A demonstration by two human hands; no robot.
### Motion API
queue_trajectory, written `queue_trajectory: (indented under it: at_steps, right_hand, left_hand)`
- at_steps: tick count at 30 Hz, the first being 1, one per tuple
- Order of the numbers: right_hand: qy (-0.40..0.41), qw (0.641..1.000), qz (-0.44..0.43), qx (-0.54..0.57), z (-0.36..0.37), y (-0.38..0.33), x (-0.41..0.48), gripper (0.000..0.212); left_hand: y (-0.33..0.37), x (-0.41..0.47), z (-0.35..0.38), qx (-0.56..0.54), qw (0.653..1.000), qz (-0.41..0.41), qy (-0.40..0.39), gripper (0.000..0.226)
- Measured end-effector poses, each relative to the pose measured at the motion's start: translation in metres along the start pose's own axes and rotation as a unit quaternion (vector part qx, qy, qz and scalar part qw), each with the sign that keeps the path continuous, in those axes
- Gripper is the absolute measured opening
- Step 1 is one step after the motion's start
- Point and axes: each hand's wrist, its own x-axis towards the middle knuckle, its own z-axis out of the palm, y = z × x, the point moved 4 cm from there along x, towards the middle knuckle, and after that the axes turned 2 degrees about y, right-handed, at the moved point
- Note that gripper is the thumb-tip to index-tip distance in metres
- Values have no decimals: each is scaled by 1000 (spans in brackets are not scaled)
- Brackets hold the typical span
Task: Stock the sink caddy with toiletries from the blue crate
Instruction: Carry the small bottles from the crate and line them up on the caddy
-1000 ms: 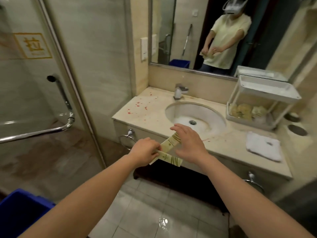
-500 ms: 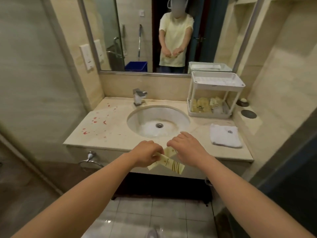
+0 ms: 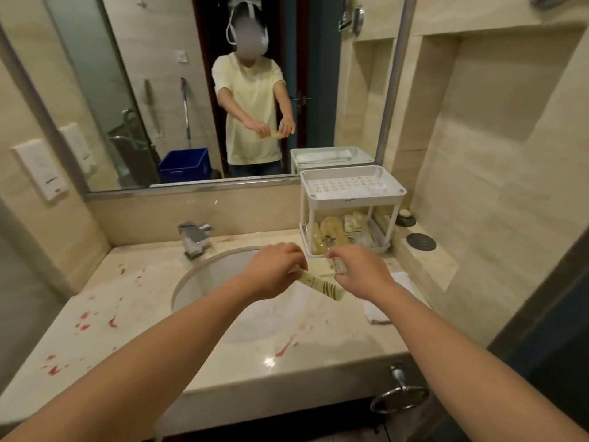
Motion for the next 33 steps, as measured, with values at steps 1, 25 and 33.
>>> queue_trajectory:
  at_steps: [1, 25, 33]
  right_hand:
    - [4, 1000, 14, 1, -5, 6, 9, 39]
    - [22, 996, 56, 64, -70, 179, 266, 43]
    - [-40, 997, 39, 50, -30, 216, 326, 42]
  left_hand:
    - [-3, 12, -2, 2, 1000, 8, 6, 17]
    - [-101, 267, -26, -21, 987, -86, 133, 23]
    - [-142, 328, 15, -51, 961, -225, 154, 24]
